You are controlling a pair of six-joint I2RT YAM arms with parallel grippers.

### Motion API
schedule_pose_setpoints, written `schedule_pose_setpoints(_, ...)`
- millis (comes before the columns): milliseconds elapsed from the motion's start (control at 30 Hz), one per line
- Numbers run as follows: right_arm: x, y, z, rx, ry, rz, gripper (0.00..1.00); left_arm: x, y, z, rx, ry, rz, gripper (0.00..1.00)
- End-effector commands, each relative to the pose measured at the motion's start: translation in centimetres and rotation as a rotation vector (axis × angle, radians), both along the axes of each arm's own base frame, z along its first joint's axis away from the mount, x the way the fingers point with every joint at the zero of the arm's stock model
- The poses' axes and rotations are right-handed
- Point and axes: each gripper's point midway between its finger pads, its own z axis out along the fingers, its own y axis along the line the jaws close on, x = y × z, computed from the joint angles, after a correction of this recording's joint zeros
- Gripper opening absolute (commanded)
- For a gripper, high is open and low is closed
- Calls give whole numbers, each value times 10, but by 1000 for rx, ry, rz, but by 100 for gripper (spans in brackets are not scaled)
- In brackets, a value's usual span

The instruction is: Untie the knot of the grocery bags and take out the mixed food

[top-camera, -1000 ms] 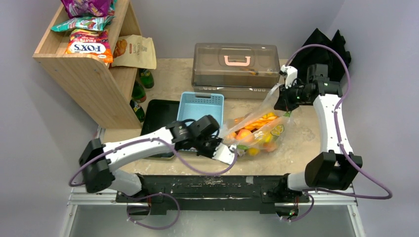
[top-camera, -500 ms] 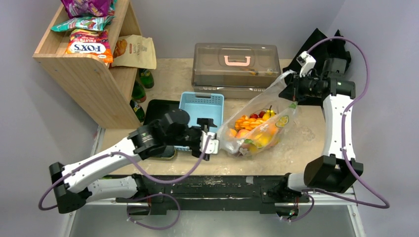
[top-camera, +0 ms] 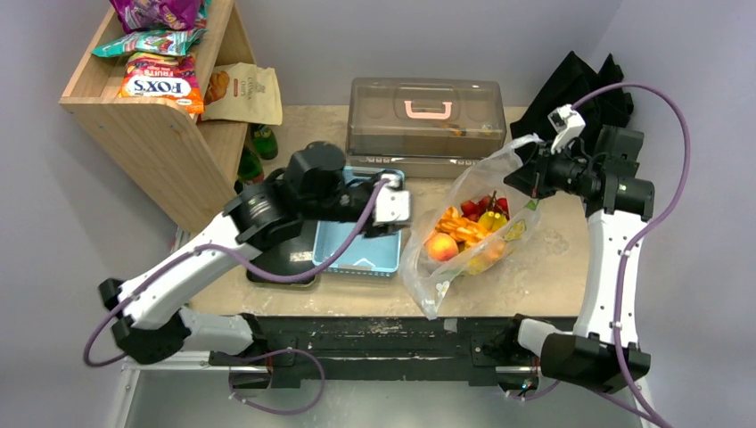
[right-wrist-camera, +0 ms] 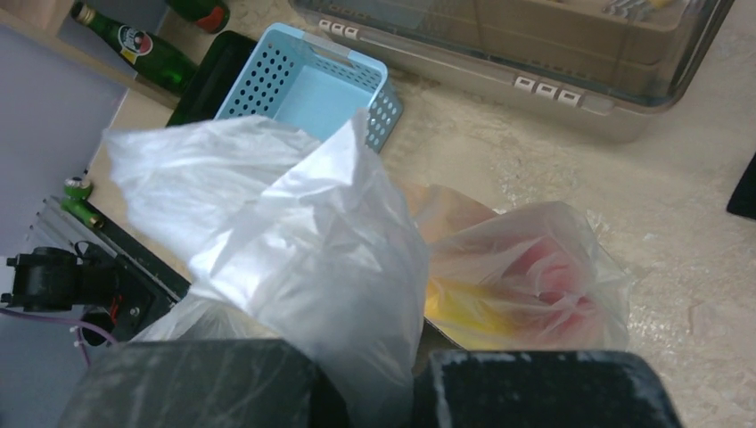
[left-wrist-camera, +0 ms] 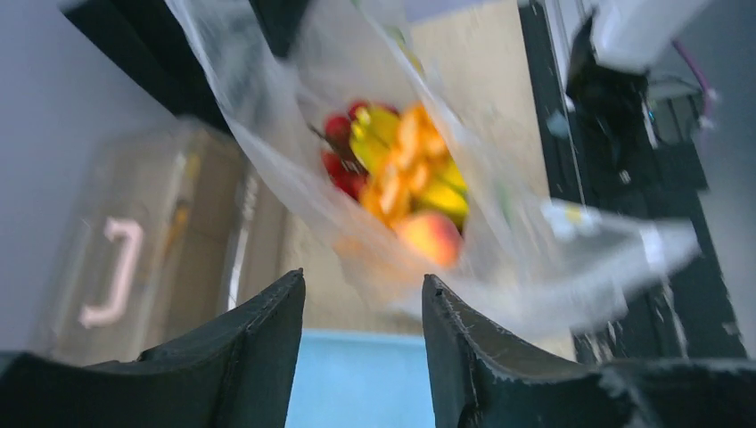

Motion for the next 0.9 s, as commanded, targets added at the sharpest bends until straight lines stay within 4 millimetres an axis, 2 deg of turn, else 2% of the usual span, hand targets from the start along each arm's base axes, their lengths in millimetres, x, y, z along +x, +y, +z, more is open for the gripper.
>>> schedule_pose_setpoints(0,-9,6,3,33,-20,-9,0,10,-64,45,-74,-66,-22,46)
schedule_pose_setpoints(67,-16,7,0,18,-21,-1,0,8,-90,27,-25,-67,-74,42)
schedule_pose_setpoints(167,-26,5,-4,-31,-32,4,0,15,-119,-10,42,-99,-104,38)
schedule_pose_setpoints(333,-44,1,-21,-101,1,19,0,21,-145,-60,123,-86,-141,38)
schedule_pose_setpoints(433,-51,5,-23,-103,-3,34,0,32,-158,-91,185,-86,-114,41)
schedule_pose_setpoints(500,-54,6,-22,-101,-3,44,0,40,-165,-107,221,-79,-88,47)
schedule_pose_setpoints(567,-57,7,-23,-101,7,53,0,42,-169,-121,247,-63,-86,60)
schedule_pose_setpoints(633,-59,7,-25,-103,18,58,0,32,-171,-129,250,-28,-133,70)
schedule_pose_setpoints(767,-63,10,-29,-94,34,74,0,4,-169,-149,262,27,-296,80)
schedule_pose_setpoints(867,-66,11,-31,-94,40,78,0,3,-178,-166,256,23,-330,82)
